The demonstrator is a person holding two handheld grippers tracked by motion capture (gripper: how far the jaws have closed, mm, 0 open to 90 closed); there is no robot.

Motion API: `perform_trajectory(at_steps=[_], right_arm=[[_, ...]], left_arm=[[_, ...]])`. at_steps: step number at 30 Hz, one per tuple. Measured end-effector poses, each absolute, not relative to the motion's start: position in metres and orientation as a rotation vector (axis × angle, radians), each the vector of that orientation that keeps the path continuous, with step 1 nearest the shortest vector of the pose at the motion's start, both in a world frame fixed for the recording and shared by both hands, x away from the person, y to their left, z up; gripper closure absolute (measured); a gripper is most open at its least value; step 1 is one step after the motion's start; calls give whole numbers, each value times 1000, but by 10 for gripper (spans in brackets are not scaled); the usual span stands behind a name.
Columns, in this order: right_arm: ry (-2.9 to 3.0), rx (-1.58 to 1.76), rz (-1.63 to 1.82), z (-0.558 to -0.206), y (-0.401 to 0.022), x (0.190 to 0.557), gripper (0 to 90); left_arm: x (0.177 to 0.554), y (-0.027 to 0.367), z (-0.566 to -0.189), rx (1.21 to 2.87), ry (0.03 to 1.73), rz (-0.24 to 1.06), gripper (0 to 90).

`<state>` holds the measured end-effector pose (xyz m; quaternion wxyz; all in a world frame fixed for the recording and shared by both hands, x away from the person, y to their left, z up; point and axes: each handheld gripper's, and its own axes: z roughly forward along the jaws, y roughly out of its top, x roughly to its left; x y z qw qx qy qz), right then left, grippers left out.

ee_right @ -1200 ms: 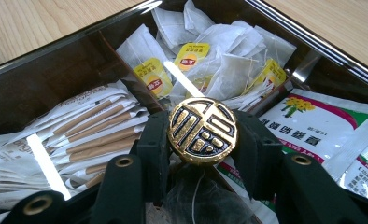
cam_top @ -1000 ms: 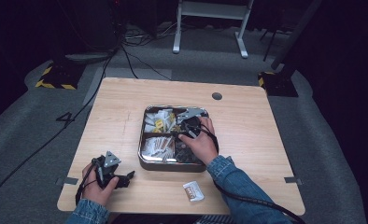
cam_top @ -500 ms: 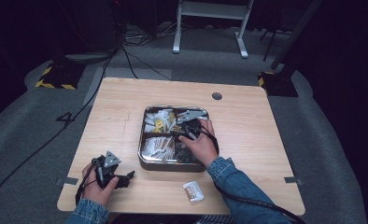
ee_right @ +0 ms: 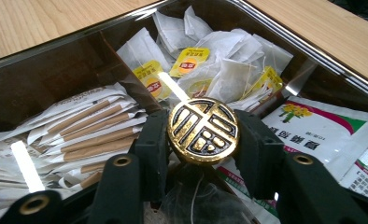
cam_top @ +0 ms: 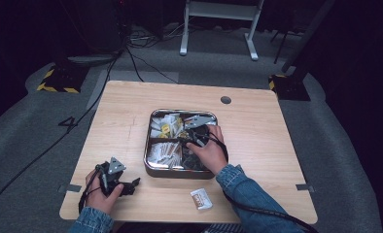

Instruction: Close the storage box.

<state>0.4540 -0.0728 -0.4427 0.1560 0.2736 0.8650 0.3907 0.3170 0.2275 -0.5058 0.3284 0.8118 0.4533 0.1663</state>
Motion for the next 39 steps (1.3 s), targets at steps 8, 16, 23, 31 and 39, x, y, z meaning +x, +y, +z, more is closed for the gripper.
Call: perform_trajectory(at_steps=[8,16,23,31,39], right_arm=[[2498,767,1157,-438,-79,459,431],[2485,792,1228,-415,-95,456,394],[2479,811,1287,-393,-121,448,386],[2482,833,1297,-380,-160,438,383],[2443,893,1276,-380,-205,429,383]], left_arm=[[318,228,-506,2136,1174,427,92],[321,228,-506,2150,1159,417,68],[321,228,-506,2149,1160,423,68],[321,228,-506,2149,1160,422,68],[320,229,-506,2156,1147,407,67]])
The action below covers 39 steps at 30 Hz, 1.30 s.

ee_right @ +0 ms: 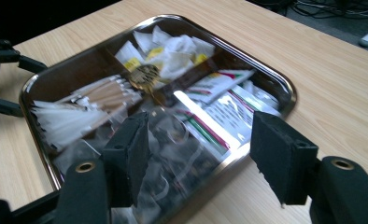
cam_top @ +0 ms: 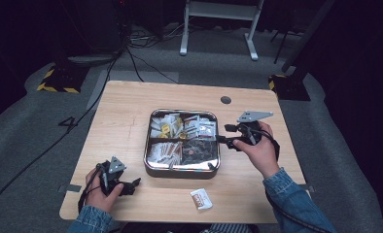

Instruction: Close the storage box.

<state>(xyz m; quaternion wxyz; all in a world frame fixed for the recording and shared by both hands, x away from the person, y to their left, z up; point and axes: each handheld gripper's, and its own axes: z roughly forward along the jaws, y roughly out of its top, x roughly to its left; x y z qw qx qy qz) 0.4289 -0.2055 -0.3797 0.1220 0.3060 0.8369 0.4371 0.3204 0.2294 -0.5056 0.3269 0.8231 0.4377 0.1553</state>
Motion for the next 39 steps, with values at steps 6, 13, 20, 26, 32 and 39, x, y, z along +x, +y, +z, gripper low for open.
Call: perform_trajectory(at_steps=[6,13,20,26,32,39], right_arm=[[2431,916,1269,-384,-232,421,382],[2416,907,1200,-391,-257,410,362],[2372,995,1215,-410,-280,402,362],[2383,1066,1169,-434,-297,404,362],[2397,1117,1111,-453,-308,408,364],[2412,1125,1065,-470,-313,406,362]], left_arm=[[321,232,-506,2164,1121,402,67],[322,233,-506,2166,1116,401,65],[325,235,-506,2169,1111,396,65],[327,236,-506,2169,1112,394,54],[328,236,-506,2176,1107,390,46],[329,236,-506,2178,1106,394,44]])
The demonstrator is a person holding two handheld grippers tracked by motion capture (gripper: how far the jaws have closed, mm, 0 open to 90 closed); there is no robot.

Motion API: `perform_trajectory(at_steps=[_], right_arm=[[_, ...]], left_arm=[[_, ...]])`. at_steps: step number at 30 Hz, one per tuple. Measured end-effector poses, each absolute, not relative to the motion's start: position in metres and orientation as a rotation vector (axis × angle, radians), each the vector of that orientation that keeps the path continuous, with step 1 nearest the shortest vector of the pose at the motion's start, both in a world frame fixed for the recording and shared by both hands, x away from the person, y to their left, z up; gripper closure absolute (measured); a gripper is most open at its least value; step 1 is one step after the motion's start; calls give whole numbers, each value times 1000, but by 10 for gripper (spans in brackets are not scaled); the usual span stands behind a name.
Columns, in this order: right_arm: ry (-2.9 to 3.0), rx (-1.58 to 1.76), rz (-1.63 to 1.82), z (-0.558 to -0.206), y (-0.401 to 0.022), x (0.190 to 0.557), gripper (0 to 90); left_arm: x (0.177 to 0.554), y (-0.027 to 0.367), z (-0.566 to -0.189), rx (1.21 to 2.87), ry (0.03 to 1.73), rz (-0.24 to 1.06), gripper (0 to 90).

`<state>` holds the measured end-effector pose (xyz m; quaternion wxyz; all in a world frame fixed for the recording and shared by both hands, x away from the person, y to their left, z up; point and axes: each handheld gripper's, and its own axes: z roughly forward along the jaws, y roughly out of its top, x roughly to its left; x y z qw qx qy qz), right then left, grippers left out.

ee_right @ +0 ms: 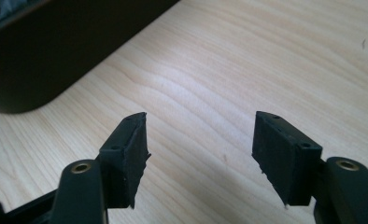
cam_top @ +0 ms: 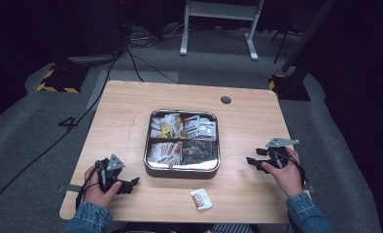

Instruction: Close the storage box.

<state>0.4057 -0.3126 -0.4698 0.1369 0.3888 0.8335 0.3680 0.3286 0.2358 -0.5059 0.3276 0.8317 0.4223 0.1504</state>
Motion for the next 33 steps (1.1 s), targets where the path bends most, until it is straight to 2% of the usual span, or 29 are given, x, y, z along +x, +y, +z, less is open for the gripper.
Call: perform_trajectory(at_steps=[15,22,27,33], right_arm=[[2435,1104,1042,-491,-313,395,339],[2452,1055,981,-498,-309,392,210],[2398,1068,1013,-506,-306,393,39],[2412,1056,1017,-506,-307,395,36]], left_arm=[[329,236,-506,2181,1104,398,44],[329,236,-506,2181,1103,397,44],[329,236,-506,2180,1104,398,43],[329,235,-506,2177,1108,396,37]])
